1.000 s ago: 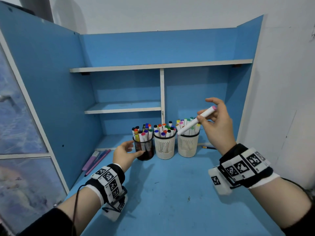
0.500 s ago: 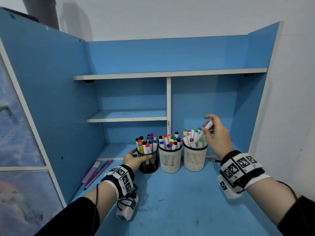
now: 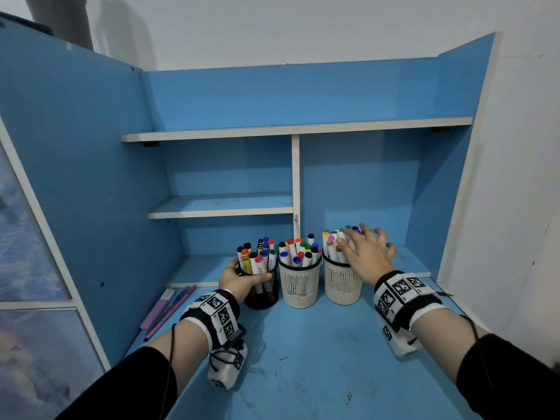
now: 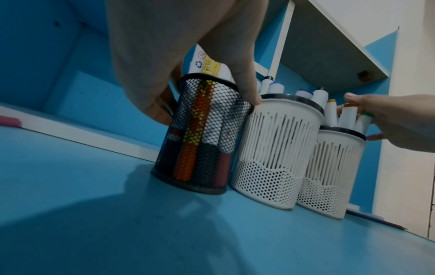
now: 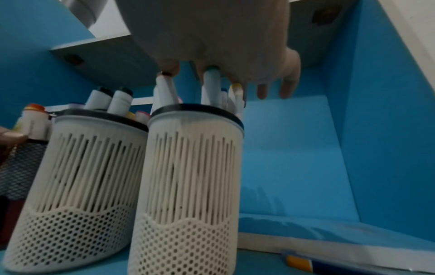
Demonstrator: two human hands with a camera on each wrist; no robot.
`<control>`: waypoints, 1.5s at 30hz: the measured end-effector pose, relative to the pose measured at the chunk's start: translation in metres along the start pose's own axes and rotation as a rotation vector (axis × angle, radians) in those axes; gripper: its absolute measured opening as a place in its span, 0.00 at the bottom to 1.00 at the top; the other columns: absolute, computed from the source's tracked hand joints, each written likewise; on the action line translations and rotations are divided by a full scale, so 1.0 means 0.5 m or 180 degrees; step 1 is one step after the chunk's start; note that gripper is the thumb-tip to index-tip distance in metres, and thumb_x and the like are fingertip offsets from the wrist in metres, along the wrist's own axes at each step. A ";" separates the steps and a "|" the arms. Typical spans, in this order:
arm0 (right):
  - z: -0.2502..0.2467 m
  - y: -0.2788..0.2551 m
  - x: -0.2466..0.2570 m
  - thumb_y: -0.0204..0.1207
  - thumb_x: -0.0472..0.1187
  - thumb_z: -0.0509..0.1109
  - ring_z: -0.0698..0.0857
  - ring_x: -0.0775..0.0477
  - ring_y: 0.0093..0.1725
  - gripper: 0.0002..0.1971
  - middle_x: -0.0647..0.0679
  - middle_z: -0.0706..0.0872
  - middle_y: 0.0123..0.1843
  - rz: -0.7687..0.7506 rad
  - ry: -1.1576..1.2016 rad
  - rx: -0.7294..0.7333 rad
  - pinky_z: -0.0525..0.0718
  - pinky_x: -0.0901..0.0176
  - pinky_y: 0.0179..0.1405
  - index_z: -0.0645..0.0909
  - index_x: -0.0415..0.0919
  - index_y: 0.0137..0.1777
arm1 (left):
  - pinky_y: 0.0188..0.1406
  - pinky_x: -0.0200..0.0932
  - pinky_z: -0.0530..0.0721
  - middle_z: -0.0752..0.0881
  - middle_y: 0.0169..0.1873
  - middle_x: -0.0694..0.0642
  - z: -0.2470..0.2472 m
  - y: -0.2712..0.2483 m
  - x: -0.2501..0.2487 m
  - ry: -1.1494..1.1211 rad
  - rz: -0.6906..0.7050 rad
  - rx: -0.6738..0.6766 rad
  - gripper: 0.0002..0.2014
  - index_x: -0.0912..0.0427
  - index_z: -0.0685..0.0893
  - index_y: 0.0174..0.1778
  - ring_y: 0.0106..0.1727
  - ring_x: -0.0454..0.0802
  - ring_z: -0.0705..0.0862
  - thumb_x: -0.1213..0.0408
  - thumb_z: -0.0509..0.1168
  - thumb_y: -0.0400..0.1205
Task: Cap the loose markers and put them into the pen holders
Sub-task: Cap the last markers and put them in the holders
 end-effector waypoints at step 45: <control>0.150 -0.118 0.155 0.57 0.40 0.86 0.78 0.43 0.65 0.54 0.46 0.77 0.68 0.1430 0.3493 0.0350 0.74 0.49 0.70 0.55 0.44 0.79 | 0.48 0.43 0.83 0.88 0.51 0.55 -0.199 -0.272 0.039 -0.0510 -0.0190 0.0070 0.39 0.53 0.76 0.66 0.51 0.50 0.87 0.76 0.81 0.59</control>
Point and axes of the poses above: each hand's wrist, its own y-axis towards the middle knuckle, its own z-axis out of the palm, x = y × z, the point moved 7 cm from there along y, towards the middle knuckle
